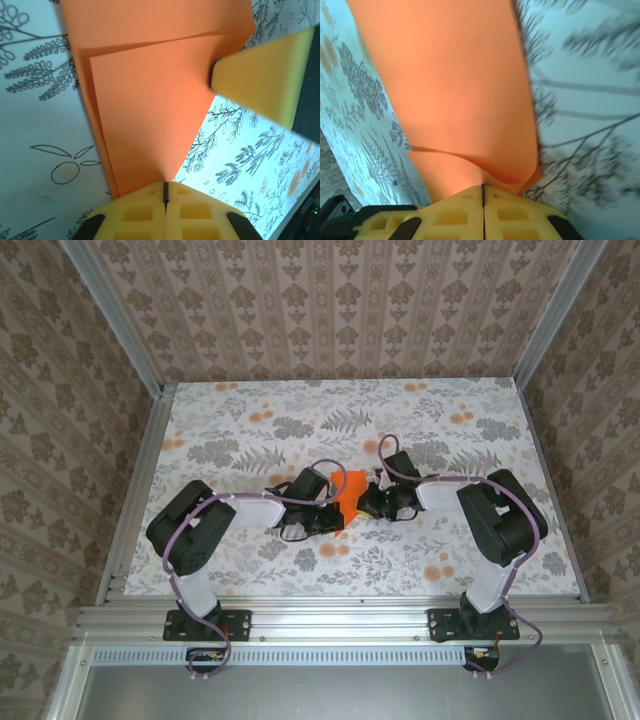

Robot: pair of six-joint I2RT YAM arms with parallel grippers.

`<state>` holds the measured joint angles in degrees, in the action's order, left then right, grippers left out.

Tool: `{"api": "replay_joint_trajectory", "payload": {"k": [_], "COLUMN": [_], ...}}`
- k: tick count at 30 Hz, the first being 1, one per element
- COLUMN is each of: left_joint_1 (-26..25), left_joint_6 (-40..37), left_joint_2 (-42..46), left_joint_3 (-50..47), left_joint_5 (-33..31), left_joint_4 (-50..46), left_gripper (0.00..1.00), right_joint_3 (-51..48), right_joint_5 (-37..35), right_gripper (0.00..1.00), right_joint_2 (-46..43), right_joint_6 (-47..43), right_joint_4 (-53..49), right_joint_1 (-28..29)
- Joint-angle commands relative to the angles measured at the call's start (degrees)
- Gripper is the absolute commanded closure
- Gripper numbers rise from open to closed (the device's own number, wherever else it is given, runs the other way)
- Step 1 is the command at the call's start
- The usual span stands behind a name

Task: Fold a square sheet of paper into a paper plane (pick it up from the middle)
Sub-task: Third fold the triangle at the center of the table.

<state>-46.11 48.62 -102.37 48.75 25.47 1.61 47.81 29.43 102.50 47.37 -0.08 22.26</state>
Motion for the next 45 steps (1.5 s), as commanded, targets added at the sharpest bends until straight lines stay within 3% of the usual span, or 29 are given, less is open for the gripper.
{"api": "replay_joint_trajectory", "payload": {"k": [1,8,12,19,28,35,41,45], "left_joint_1": [-0.2,-0.1,-0.1,-0.2,-0.2,-0.2,-0.2,-0.2], "left_joint_6": [-1.7,-2.0,-2.4,-2.7,-3.2,-3.3,-3.7,-4.4], "left_joint_2": [-1.6,-1.3,-1.7,-2.1,-2.3,-1.9,-1.3,0.1], "left_joint_3": [-3.7,-4.2,-2.8,-1.2,-0.7,-1.4,-1.6,-0.4], "left_joint_5": [-2.6,-2.5,-2.0,-2.0,-2.1,-2.5,-2.6,-2.8], "left_joint_4": [-9.4,-9.8,-10.4,-11.0,-11.5,-11.3,-11.9,-12.8], "left_gripper": [1.0,1.0,1.0,1.0,1.0,1.0,1.0,1.0], "right_joint_3": [1.2,2.8,3.3,-0.7,-1.0,0.0,0.3,2.7], "right_joint_5": [-5.4,-5.5,-2.1,-2.0,-1.3,-2.7,-3.1,-4.6], "right_gripper": [0.92,0.91,0.89,0.88,0.89,0.89,0.87,0.86], "right_joint_2": [2.2,1.0,-3.2,-9.2,-2.2,1.9,1.2,-2.1], "right_joint_6": [-3.9,-6.0,-6.3,-4.0,-0.5,-2.6,-4.4,-5.5], "right_joint_4": [-3.0,-2.4,-0.9,-1.1,1.3,-0.7,-2.3,-6.0], "right_joint_1": [-3.1,-6.5,-6.7,-1.5,3.6,1.3,-5.1,-6.1]}}
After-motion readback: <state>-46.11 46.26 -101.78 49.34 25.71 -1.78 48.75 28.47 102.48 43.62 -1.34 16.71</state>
